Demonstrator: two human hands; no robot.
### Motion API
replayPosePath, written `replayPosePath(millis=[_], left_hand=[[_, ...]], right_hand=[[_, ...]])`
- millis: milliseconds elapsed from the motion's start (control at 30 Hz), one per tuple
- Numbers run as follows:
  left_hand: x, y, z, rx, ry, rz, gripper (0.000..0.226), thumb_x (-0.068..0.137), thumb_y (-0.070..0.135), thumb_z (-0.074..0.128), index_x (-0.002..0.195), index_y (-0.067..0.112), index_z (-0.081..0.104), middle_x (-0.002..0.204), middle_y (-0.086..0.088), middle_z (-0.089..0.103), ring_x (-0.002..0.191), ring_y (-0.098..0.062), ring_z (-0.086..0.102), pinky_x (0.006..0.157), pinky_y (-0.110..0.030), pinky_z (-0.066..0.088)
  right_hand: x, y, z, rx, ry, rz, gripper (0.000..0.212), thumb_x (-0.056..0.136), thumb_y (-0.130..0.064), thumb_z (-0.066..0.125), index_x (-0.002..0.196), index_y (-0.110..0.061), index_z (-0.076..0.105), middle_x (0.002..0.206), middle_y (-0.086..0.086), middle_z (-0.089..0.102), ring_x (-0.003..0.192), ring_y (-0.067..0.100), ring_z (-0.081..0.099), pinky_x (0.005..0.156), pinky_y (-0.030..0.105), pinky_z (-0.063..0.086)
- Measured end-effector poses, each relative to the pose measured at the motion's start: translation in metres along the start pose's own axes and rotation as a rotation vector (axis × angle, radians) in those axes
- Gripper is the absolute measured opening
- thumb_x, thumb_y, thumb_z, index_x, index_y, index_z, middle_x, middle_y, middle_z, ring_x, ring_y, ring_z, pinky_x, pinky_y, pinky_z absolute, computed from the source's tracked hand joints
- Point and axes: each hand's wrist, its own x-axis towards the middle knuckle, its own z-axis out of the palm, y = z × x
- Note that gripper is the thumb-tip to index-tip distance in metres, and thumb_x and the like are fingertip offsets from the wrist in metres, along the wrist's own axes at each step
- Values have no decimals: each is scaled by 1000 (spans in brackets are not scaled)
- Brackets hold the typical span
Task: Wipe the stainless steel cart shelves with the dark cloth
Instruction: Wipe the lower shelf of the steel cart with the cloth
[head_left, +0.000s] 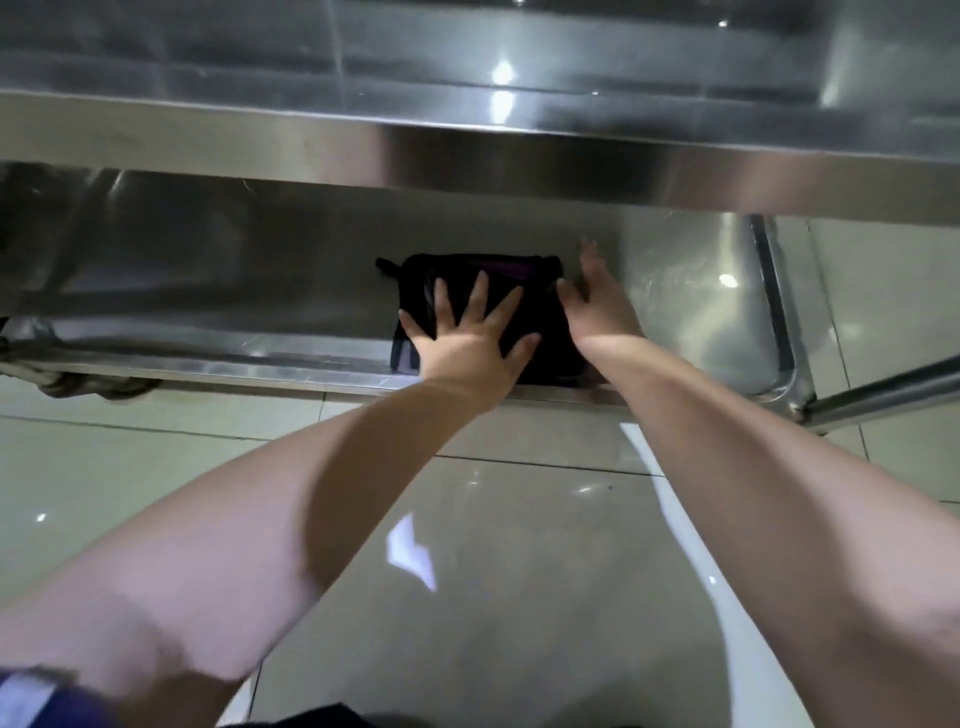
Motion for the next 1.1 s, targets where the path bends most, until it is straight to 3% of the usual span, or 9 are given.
replayPosePath(millis=[100, 167, 300, 567, 700, 933, 1100], left_hand=[[1, -42, -13, -64, 292, -9, 52, 98, 42, 41, 150, 36, 36, 163, 2, 21, 151, -29, 5, 119, -56, -1], [3, -76, -16, -33, 382, -19, 51, 100, 32, 41, 150, 27, 39, 161, -7, 26, 150, -35, 11, 120, -52, 6], [3, -89, -3, 50, 293, 53, 54, 104, 25, 36, 156, 20, 23, 164, -8, 17, 151, -31, 6, 120, -51, 3], [29, -44, 6, -133, 267, 64, 54, 105, 34, 31, 157, 29, 18, 165, -2, 11, 152, -27, 3, 121, -44, 3], [30, -43, 13, -42, 233, 67, 55, 104, 40, 28, 157, 37, 12, 166, 0, 9, 152, -28, 2, 121, -47, 3], [27, -40, 13, 140, 118, 87, 58, 97, 64, 22, 151, 53, 6, 166, 5, -6, 151, -26, -14, 120, -51, -8], [27, -36, 16, 158, 126, 87, 59, 97, 64, 23, 152, 53, 5, 166, 3, -7, 151, -28, -11, 120, -52, -7]], right_hand=[[-7, -22, 11, -305, 71, -273, 61, 99, -30, 48, 155, -22, 26, 165, 3, 15, 152, 28, 8, 122, 44, 5], [-16, -41, 32, -447, -37, -385, 64, 97, -44, 48, 155, -32, 24, 165, 1, 13, 152, 30, 3, 120, 51, -1], [-28, -51, 68, -660, -247, -346, 64, 95, -69, 24, 151, -53, -1, 164, -15, -12, 149, 26, -21, 111, 65, -17], [-33, -8, 27, -791, -268, -253, 61, 96, -69, 15, 149, -55, -11, 161, -17, -21, 146, 30, -28, 110, 67, -18], [-32, 26, -6, -768, -243, -182, 59, 97, -67, 19, 147, -59, -11, 161, -20, -19, 147, 29, -25, 112, 66, -15], [-31, 119, -97, -836, -207, -71, 64, 95, -66, 28, 145, -59, -12, 163, -18, -13, 150, 29, -17, 116, 64, -8], [-42, 119, -87, -831, -107, -66, 64, 94, -67, 27, 149, -56, -5, 163, -19, -10, 150, 32, -13, 115, 66, -5]])
